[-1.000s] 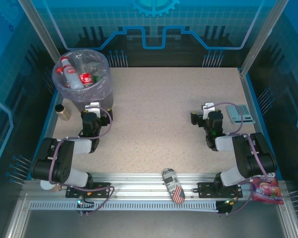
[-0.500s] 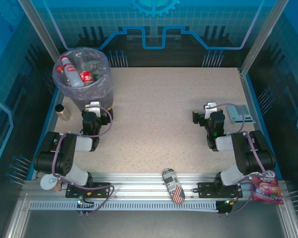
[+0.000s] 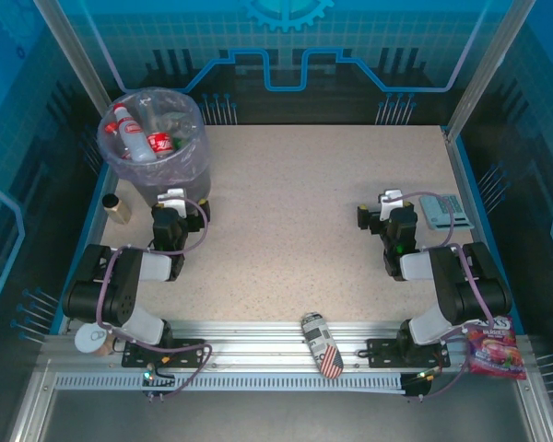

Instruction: Put the plastic bottles in the bin

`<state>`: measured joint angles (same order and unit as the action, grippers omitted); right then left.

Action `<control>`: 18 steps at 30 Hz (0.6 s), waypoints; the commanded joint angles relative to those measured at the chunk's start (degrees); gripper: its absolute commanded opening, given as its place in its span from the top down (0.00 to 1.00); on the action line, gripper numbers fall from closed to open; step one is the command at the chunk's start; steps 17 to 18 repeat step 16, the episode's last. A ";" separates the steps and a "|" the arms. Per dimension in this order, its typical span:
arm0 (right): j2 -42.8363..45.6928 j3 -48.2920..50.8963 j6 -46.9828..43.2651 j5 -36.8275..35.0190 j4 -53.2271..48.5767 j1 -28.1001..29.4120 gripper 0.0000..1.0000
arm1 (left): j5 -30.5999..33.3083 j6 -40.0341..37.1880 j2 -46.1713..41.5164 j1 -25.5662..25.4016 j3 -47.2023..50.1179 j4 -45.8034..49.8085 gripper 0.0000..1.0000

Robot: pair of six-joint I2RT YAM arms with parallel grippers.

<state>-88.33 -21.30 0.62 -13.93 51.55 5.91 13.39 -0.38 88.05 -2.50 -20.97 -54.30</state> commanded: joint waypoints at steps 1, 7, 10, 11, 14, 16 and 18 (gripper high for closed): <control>-0.08 -0.05 0.74 -0.22 2.67 -0.88 0.00 | -2.14 0.81 0.99 0.57 -0.60 0.42 0.01; -0.08 -0.21 0.80 -0.13 2.29 -0.86 0.00 | -2.19 0.87 0.98 0.57 -0.59 0.43 0.01; -0.08 -0.31 0.87 0.13 2.05 -0.92 0.00 | -2.20 0.82 0.98 0.57 -0.49 0.34 0.01; -0.08 -0.30 0.93 0.13 2.11 -1.01 0.00 | -2.14 0.82 0.98 0.57 -0.52 0.33 0.01; -0.08 -0.03 0.72 0.04 2.55 -0.95 0.00 | -2.14 0.82 0.98 0.57 -0.52 0.34 0.01; -0.17 -0.05 0.49 -0.26 2.64 -0.74 0.00 | -2.07 0.85 1.03 0.57 -0.44 0.17 0.01; -0.17 -0.05 0.49 -0.26 2.64 -0.74 0.00 | -2.07 0.85 1.03 0.57 -0.44 0.17 0.01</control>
